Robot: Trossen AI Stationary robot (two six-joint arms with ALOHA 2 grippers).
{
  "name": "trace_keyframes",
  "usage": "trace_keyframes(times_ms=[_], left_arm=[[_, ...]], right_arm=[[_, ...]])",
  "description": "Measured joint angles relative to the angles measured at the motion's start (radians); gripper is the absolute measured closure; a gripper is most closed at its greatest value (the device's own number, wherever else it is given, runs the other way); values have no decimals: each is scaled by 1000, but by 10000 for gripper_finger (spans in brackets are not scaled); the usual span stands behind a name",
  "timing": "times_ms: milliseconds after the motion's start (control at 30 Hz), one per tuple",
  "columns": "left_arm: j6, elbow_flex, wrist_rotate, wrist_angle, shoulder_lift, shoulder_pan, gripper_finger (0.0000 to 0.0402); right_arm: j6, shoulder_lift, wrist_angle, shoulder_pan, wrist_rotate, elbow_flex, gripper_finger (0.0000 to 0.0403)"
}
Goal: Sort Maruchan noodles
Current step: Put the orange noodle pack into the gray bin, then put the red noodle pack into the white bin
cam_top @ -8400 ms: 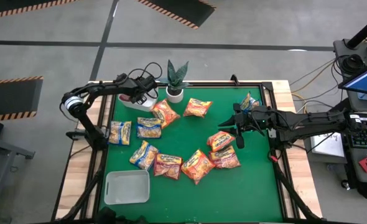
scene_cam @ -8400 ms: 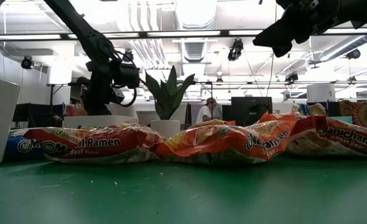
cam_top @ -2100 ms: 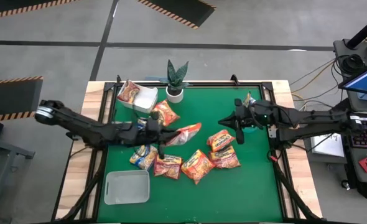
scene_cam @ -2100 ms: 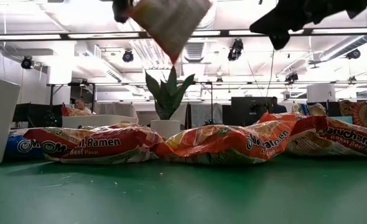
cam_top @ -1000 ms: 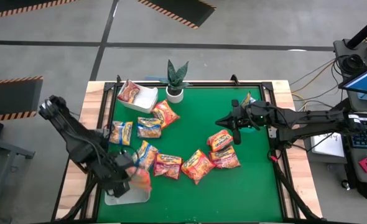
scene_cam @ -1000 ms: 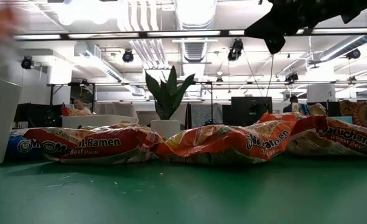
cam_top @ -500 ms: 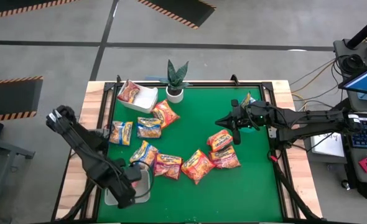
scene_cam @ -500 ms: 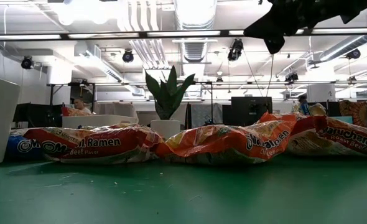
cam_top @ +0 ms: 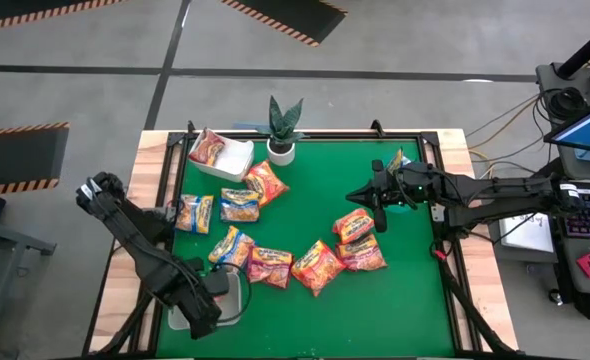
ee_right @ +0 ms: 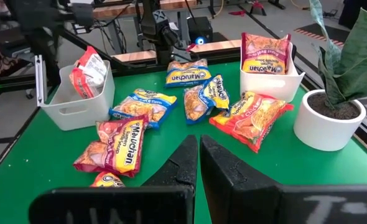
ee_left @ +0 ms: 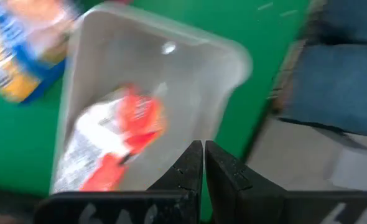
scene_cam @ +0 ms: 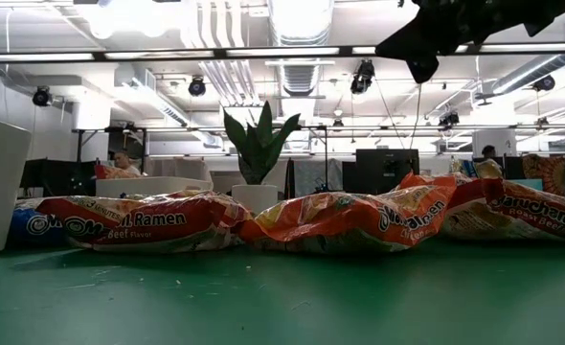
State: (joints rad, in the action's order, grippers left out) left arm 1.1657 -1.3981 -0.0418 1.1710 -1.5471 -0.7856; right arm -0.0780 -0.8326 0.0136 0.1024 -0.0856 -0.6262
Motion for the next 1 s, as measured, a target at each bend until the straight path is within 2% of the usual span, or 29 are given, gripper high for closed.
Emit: trace_keyframes(times_ms=[133,333,433,633,767,1000], left_arm=[[-21,15,-3,-46,-11,0,401],[-99,130,4,-161,-33,16,402],[-92,176,40,-142,-42,37,402],[-14,216,42,-52,-33,43,402],[10,204,54,-6,-19,43,402],[18,138,177,93,-5,44,402]], right_arm=[[0,0,0,0,0,0,394],[-1,0,-2,0,0,0,394],[-9,0,-7,0,0,0,394],[-16,0,-7,0,0,0,394],[-15,0,-7,0,0,0,394],[-11,0,-7,0,0,0,394]])
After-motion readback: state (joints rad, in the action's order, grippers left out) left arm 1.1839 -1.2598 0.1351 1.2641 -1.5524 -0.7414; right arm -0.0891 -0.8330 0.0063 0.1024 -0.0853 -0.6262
